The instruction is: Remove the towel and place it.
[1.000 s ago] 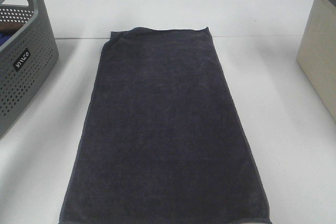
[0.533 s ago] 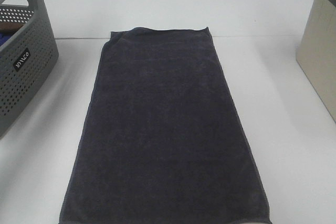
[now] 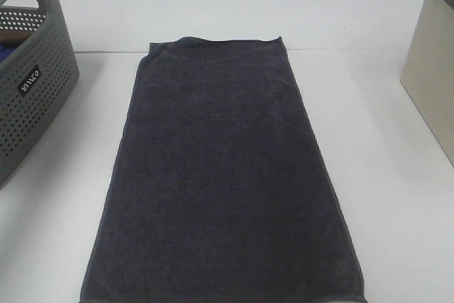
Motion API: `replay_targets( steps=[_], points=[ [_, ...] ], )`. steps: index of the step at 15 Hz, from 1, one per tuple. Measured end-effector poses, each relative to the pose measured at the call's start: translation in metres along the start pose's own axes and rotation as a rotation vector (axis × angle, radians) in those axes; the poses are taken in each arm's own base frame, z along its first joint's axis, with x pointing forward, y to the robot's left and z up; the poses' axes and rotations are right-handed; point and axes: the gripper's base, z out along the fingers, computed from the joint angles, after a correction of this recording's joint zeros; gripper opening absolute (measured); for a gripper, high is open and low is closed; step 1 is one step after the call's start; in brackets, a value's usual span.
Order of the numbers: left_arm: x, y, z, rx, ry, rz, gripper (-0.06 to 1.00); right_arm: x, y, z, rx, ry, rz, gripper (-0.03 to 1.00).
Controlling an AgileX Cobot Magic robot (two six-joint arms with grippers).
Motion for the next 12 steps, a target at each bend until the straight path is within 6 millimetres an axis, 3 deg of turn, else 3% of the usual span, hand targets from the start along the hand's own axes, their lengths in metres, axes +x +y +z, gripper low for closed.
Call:
replay_targets(
  steps=[3, 7, 8, 12],
  points=[
    [0.069, 0.000, -0.046, 0.001, -0.014, -0.002, 0.73, 0.078, 0.005, -0.031, -0.001, 0.059, 0.007, 0.73],
    [0.169, 0.000, -0.090, 0.001, -0.093, -0.003, 0.73, 0.173, 0.007, -0.045, 0.008, 0.106, 0.041, 0.73],
    [0.215, 0.004, -0.109, -0.037, -0.156, 0.011, 0.73, 0.217, 0.009, -0.056, 0.017, 0.051, 0.049, 0.73],
    [0.293, 0.012, -0.127, -0.096, -0.302, 0.019, 0.73, 0.270, 0.010, -0.063, 0.024, -0.156, 0.037, 0.73]
  ],
)
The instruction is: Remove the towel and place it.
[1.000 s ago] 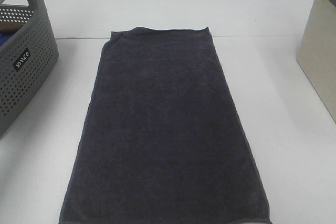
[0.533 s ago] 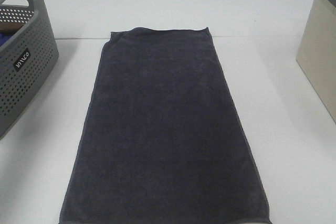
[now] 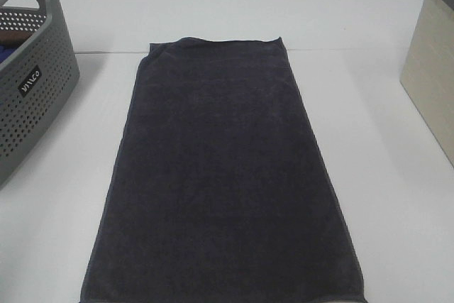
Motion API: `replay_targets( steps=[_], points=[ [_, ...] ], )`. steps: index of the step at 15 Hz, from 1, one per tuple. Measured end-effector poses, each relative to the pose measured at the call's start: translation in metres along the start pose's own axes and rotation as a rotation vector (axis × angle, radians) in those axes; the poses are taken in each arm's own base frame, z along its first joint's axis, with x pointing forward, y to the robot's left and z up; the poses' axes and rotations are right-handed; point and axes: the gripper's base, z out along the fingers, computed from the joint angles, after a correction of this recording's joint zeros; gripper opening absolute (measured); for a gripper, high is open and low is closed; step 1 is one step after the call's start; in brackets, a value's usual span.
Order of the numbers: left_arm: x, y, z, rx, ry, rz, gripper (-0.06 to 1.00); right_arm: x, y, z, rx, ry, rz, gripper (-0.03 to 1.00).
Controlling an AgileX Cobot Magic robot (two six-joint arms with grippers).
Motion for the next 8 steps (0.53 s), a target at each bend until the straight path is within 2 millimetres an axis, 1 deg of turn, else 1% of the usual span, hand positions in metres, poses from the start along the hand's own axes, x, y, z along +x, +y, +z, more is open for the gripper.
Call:
replay_targets(
  steps=[1, 4, 8],
  points=[
    [0.008, 0.000, -0.003, 0.000, -0.016, -0.001, 0.73, 0.013, 0.000, -0.003, -0.001, -0.029, -0.012, 0.73],
    [0.044, 0.001, -0.011, 0.002, -0.095, -0.004, 0.73, 0.051, -0.001, -0.007, 0.000, -0.119, -0.055, 0.73],
    [0.075, 0.000, -0.024, 0.030, -0.228, -0.021, 0.73, 0.088, -0.003, -0.006, 0.006, -0.230, -0.127, 0.73]
  ],
)
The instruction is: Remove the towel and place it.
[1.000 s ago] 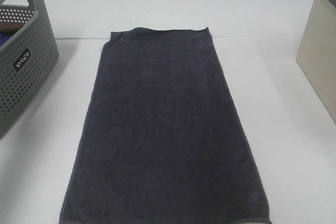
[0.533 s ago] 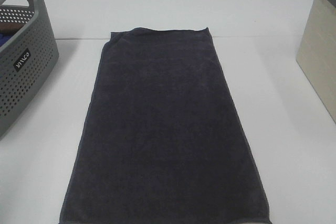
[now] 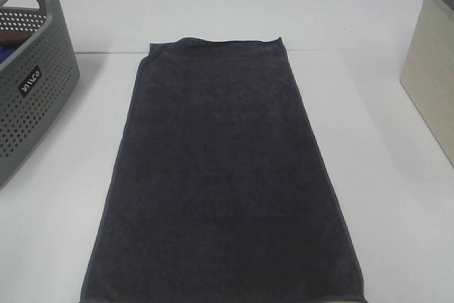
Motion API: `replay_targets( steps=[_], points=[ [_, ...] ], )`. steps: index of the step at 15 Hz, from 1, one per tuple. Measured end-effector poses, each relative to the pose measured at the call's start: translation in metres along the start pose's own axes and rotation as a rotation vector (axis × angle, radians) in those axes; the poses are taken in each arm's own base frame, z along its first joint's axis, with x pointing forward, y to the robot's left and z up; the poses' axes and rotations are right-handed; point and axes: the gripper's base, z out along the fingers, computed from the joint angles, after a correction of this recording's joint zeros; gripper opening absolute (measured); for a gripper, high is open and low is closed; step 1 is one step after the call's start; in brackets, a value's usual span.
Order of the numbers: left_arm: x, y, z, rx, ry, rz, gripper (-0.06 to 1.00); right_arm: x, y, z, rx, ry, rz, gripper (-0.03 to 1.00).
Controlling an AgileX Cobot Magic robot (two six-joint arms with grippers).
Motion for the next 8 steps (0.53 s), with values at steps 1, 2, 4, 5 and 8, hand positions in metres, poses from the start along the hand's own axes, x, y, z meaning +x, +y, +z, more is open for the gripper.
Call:
replay_targets(
  steps=[1, 2, 4, 5, 8],
  points=[
    [0.0073, 0.0002, 0.0006, 0.000, -0.009, 0.000, 0.73, 0.0078, 0.0005, 0.0000, 0.002, -0.022, -0.006, 0.73],
    [0.0117, 0.0001, 0.0038, 0.002, 0.003, -0.001, 0.73, 0.0123, 0.0009, -0.0009, 0.003, -0.044, -0.009, 0.73],
    [0.0137, -0.0007, 0.0064, 0.010, 0.009, 0.013, 0.73, 0.0152, 0.0013, -0.0033, 0.006, -0.066, -0.011, 0.73],
    [0.0140, -0.0016, 0.0068, 0.021, 0.011, 0.022, 0.73, 0.0154, 0.0012, -0.0029, 0.006, -0.067, -0.012, 0.73],
    [0.0142, -0.0016, 0.0073, 0.021, 0.010, 0.030, 0.73, 0.0157, -0.0006, -0.0010, 0.025, -0.069, -0.016, 0.73]
  ],
)
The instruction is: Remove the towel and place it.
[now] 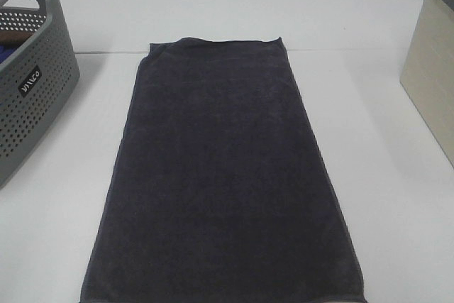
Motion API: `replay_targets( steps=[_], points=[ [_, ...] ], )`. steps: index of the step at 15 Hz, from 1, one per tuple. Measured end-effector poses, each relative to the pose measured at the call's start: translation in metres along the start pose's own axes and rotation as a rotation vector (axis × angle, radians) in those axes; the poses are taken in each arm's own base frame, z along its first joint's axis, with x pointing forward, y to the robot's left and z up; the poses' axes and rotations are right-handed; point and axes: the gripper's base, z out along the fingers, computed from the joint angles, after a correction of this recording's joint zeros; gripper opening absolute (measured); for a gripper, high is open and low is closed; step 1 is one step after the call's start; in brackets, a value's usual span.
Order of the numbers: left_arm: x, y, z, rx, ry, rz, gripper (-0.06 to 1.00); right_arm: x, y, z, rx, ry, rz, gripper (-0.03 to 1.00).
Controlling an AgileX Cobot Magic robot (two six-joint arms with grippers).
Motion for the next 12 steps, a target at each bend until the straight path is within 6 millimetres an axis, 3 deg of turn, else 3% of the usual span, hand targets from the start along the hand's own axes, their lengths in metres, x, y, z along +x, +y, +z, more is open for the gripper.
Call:
replay_targets(
  steps=[12],
  points=[
    [-0.0003, -0.0006, 0.0000, 0.006, -0.003, -0.003, 0.73, -0.0001, -0.0021, 0.0000, 0.023, -0.002, 0.015, 0.73]
  ],
)
